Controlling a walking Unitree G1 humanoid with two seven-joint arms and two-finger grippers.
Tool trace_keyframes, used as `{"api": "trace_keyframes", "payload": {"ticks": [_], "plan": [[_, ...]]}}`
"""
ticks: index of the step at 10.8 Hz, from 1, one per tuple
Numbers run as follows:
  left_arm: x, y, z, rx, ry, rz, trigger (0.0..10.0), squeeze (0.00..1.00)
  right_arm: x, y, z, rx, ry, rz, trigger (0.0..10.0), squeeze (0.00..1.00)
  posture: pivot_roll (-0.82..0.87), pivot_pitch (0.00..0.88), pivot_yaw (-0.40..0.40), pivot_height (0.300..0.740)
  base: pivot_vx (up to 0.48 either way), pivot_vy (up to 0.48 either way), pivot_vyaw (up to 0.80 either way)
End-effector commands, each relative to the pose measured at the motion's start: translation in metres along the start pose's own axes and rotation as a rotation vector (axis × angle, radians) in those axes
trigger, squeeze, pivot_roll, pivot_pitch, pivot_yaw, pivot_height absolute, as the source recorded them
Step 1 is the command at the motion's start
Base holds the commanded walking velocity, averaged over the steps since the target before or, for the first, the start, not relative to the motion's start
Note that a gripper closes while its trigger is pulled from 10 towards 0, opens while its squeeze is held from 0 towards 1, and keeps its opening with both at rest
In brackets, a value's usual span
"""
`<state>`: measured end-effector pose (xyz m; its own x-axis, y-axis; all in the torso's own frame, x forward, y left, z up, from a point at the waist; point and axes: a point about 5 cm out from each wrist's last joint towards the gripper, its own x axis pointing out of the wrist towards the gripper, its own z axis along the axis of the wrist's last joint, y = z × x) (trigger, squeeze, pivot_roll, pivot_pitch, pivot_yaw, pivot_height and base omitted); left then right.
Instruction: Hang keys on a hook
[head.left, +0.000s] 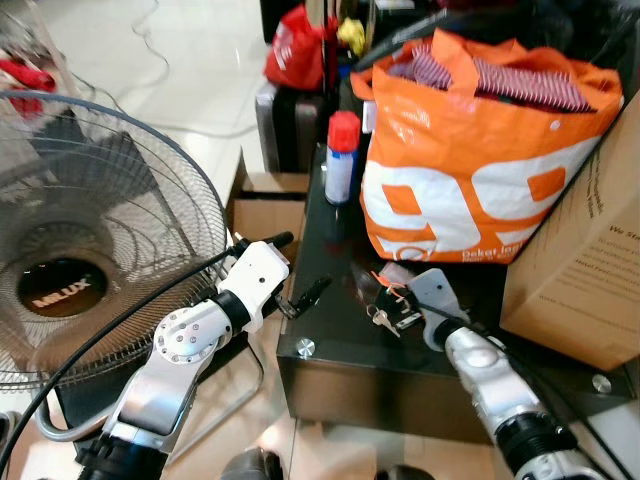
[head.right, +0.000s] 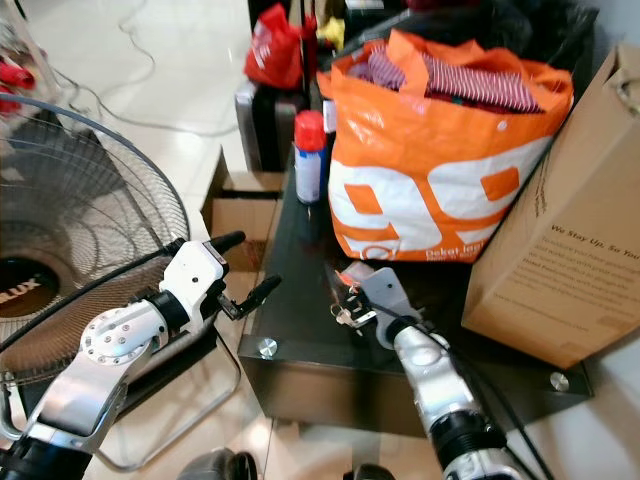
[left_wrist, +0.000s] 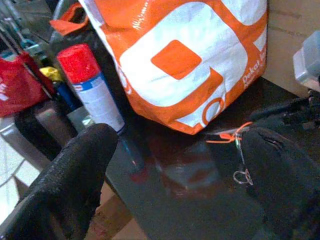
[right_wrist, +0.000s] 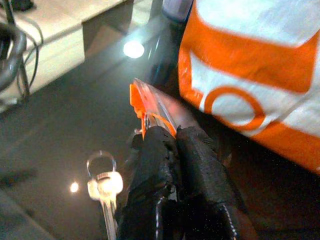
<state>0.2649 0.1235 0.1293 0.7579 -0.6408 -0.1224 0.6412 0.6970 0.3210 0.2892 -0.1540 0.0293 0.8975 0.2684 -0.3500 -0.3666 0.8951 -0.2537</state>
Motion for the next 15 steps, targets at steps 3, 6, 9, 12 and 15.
{"api": "trace_keyframes", "payload": {"ticks": [3, 6, 9, 12, 15], "plan": [[-0.004, 0.001, 0.005, 0.005, 0.025, 0.035, 10.0, 0.00, -0.006, -0.010, 0.010, 0.026, -0.146, -0.105, 0.0, 0.00, -0.05, 0.000, 0.015, 0.740, 0.000, 0.000, 0.00], [-0.004, 0.001, 0.003, -0.001, 0.040, 0.047, 10.0, 0.00, -0.010, -0.011, 0.007, -0.005, -0.162, -0.128, 0.0, 0.00, -0.05, 0.000, 0.017, 0.740, 0.000, 0.000, 0.00], [-0.004, 0.000, -0.001, 0.011, 0.068, 0.028, 10.0, 0.00, -0.012, -0.008, 0.017, 0.005, -0.222, -0.094, 0.0, 0.00, -0.06, 0.000, 0.016, 0.740, 0.000, 0.000, 0.00], [-0.002, -0.002, -0.005, 0.011, 0.073, 0.023, 10.0, 0.00, -0.013, -0.013, 0.011, -0.019, -0.185, -0.104, 0.0, 0.00, -0.06, 0.000, 0.017, 0.740, 0.000, 0.000, 0.00], [-0.003, 0.001, -0.008, 0.023, 0.072, 0.060, 10.0, 0.00, -0.024, -0.017, 0.042, 0.172, -0.390, -0.114, 0.0, 0.00, -0.05, 0.000, 0.006, 0.740, 0.000, 0.000, 0.00]]}}
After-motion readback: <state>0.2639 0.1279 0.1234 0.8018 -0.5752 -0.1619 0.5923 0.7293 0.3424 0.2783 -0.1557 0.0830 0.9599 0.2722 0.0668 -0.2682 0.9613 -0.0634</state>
